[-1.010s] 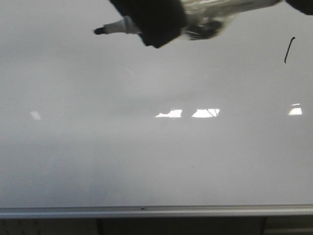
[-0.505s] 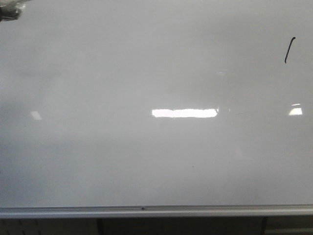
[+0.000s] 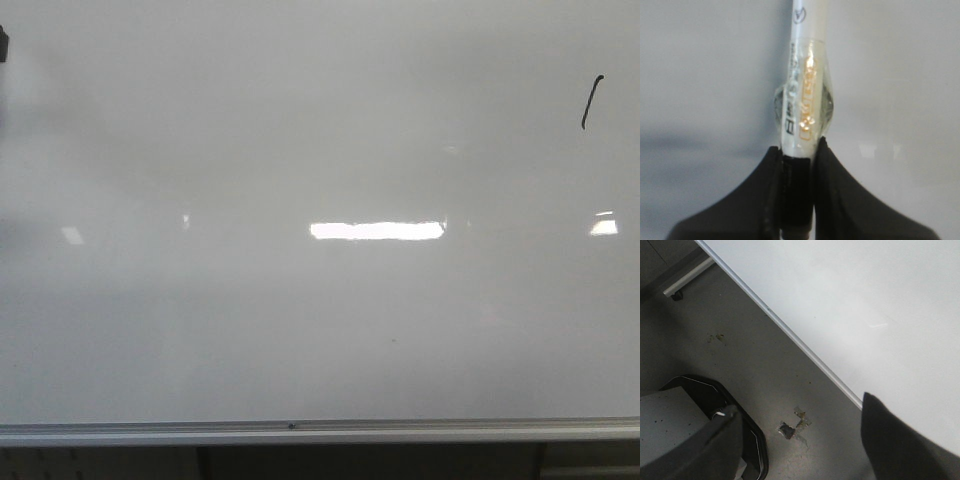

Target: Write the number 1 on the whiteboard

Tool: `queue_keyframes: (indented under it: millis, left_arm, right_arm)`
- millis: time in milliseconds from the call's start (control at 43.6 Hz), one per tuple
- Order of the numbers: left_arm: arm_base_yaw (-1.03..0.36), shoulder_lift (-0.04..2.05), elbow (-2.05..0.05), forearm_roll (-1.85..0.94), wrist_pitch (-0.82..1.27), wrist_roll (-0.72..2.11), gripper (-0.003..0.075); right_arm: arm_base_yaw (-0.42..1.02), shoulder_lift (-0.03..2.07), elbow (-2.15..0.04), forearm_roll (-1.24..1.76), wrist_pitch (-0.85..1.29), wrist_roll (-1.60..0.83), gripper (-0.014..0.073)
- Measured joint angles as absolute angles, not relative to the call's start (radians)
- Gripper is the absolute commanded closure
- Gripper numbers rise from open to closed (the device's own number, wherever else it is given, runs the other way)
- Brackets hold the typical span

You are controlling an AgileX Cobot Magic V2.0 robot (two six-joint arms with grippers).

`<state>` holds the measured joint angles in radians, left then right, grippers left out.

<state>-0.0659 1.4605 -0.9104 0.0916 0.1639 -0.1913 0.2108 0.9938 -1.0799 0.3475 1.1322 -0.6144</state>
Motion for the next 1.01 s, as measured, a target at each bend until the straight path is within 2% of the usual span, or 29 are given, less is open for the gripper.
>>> queue_keyframes:
  millis: [92,184,436,482,689,872,1010]
  left_arm:
    - [-0.066,1.505,-0.91,0.089,0.12,-0.191,0.073]
    - [-0.066,1.529,-0.91,0.089,0.085,-0.191,0.0666]
    - [-0.066,1.579,-0.91,0.089,0.078,-0.191,0.0342]
    - [-0.066,1.579,-0.91,0.089,0.085,-0.191,0.0309]
    - [-0.066,1.575,-0.913,0.089,0.116,-0.191,0.0297]
    - [-0.066,1.498,-0.964,0.089,0.302,-0.155,0.0297]
    - [-0.066,1.362,-1.006,0.089,0.458,-0.069,0.0297]
  right_arm:
    - [0.211,0.994,-1.08,0.348,1.132,-0.614,0.0068]
    - [0.211,0.994,-1.08,0.348,1.132,-0.614,0.0068]
    - [0.211,0.994,-1.08,0.352,1.132,-0.614,0.0068]
    - [0.211,0.994,-1.08,0.352,1.132,-0.614,0.0068]
    - [0.211,0.994,-1.08,0.355,1.132,-0.614,0.0068]
    - [0.211,0.994,-1.08,0.355,1.132,-0.605,0.0068]
    - [0.211,0.994,-1.08,0.334,1.139,-0.522,0.0068]
